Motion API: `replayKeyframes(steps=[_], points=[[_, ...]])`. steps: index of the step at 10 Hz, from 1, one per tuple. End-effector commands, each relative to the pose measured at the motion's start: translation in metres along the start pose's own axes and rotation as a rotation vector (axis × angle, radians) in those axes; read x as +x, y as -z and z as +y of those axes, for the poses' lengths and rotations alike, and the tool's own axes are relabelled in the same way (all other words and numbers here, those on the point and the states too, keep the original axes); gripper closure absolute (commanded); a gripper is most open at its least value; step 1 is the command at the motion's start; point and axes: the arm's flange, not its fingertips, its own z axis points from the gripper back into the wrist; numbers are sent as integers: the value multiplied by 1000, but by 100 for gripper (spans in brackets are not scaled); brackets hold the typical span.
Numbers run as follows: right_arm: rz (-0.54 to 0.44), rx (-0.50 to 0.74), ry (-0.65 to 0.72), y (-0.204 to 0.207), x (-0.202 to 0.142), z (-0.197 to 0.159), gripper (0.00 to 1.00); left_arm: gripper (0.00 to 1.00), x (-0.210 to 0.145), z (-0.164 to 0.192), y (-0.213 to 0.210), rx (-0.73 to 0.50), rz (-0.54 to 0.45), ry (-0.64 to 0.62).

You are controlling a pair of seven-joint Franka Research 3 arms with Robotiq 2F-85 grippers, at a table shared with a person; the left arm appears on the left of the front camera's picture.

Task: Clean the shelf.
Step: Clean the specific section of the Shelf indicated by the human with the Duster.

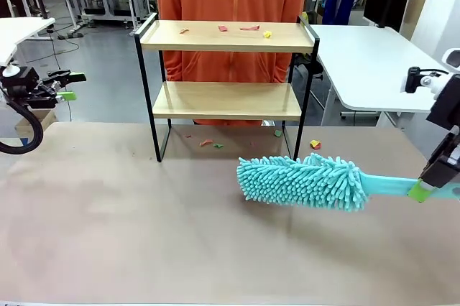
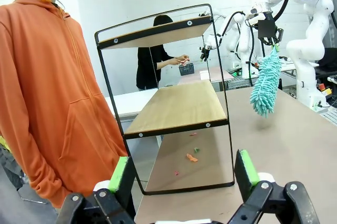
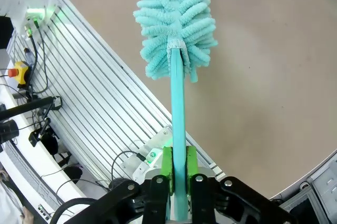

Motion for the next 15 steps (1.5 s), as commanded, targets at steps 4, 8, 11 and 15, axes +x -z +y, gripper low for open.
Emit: replayKeyframes(steps=[4,8,11,15], points=[[-19,-8,-7,-1,3,-1,87,0,2,-3,1,-2,10,12],[-19,-8,-7,-1,3,-1,87,0,2,-3,1,-2,10,12],[-19,-8,-7,-1,3,-1,87,0,2,-3,1,-2,10,12],[-19,-8,-7,-1,3,-1,87,0,2,-3,1,-2,10,12]])
